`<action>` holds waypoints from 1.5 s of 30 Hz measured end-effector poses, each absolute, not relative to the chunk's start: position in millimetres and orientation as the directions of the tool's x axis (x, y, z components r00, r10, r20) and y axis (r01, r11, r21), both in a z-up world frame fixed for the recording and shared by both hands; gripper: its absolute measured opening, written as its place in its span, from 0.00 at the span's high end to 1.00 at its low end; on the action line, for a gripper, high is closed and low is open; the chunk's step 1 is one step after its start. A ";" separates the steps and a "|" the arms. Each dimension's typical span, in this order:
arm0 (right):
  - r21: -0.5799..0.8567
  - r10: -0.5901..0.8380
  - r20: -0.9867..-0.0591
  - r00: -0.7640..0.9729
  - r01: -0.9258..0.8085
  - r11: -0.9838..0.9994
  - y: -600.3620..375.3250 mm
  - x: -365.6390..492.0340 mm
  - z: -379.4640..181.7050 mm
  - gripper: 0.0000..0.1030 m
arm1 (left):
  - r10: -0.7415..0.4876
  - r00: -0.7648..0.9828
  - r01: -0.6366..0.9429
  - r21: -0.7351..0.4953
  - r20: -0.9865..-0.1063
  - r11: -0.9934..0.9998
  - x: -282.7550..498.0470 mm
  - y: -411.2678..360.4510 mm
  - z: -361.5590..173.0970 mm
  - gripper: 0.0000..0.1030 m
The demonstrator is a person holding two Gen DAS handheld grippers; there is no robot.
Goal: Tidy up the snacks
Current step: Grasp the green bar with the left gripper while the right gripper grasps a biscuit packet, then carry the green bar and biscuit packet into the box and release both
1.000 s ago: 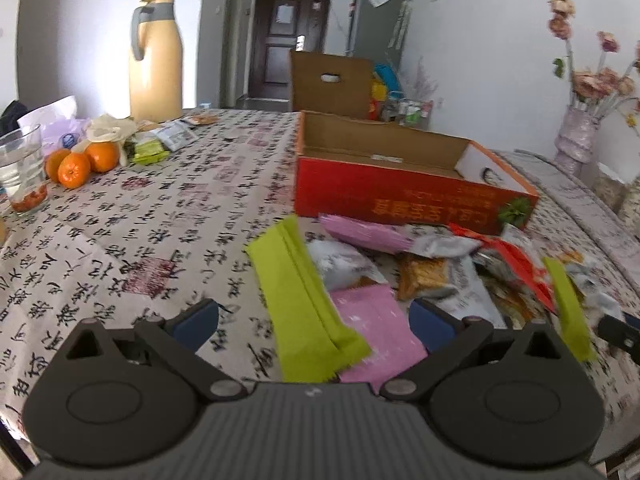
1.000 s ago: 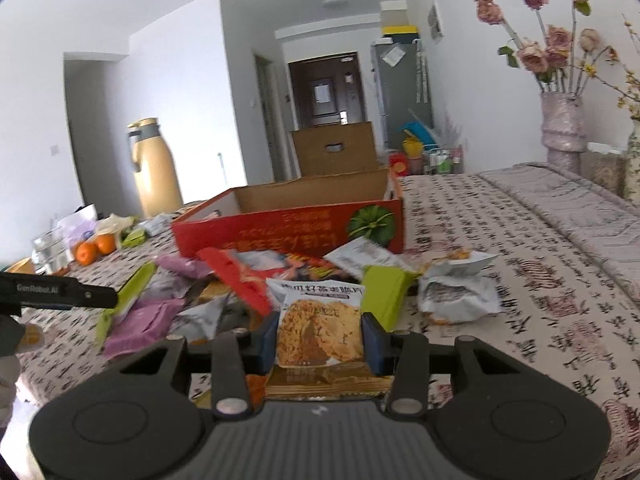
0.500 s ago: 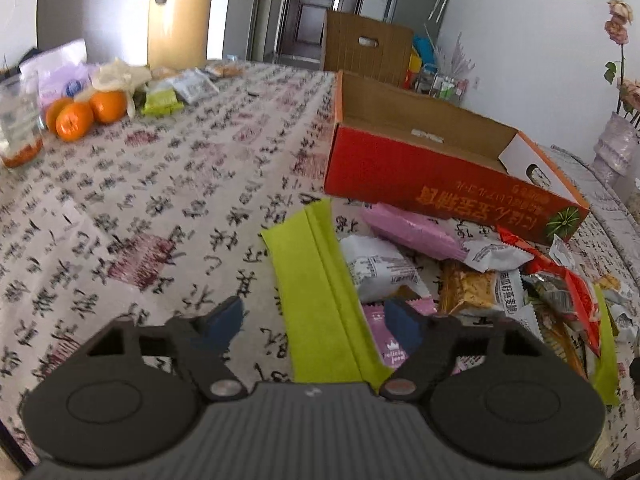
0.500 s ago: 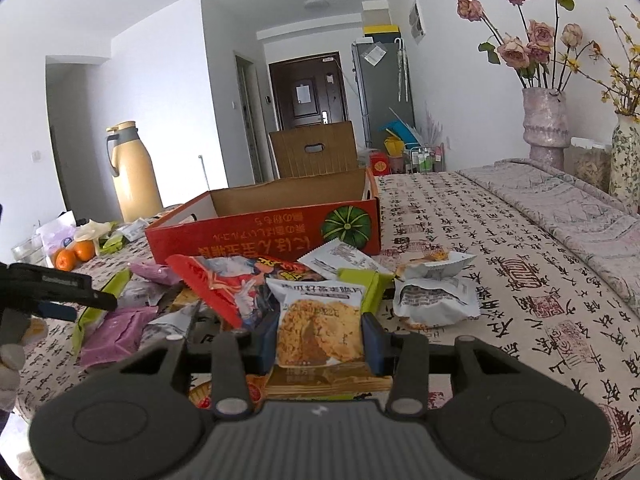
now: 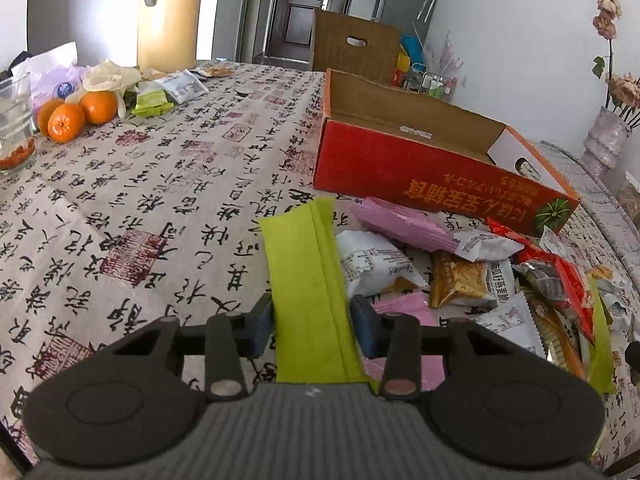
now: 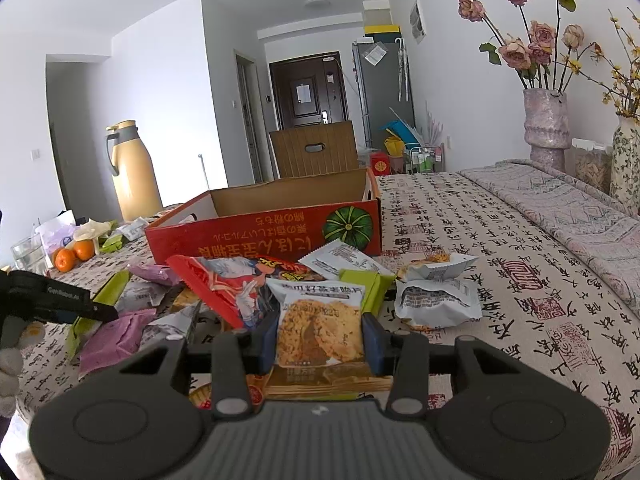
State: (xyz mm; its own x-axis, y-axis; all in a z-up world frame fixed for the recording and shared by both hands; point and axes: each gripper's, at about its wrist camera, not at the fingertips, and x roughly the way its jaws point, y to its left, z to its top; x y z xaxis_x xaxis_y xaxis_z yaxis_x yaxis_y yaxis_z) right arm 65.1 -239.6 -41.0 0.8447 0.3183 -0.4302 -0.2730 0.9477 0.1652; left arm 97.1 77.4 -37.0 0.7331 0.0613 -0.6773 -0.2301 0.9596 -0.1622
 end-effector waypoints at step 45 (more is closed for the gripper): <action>0.089 0.334 -0.294 0.896 -0.322 0.942 -176.4 207.1 38.2 0.59 | 0.065 0.906 -0.100 -0.062 -0.418 0.993 179.2 34.7 70.4 0.63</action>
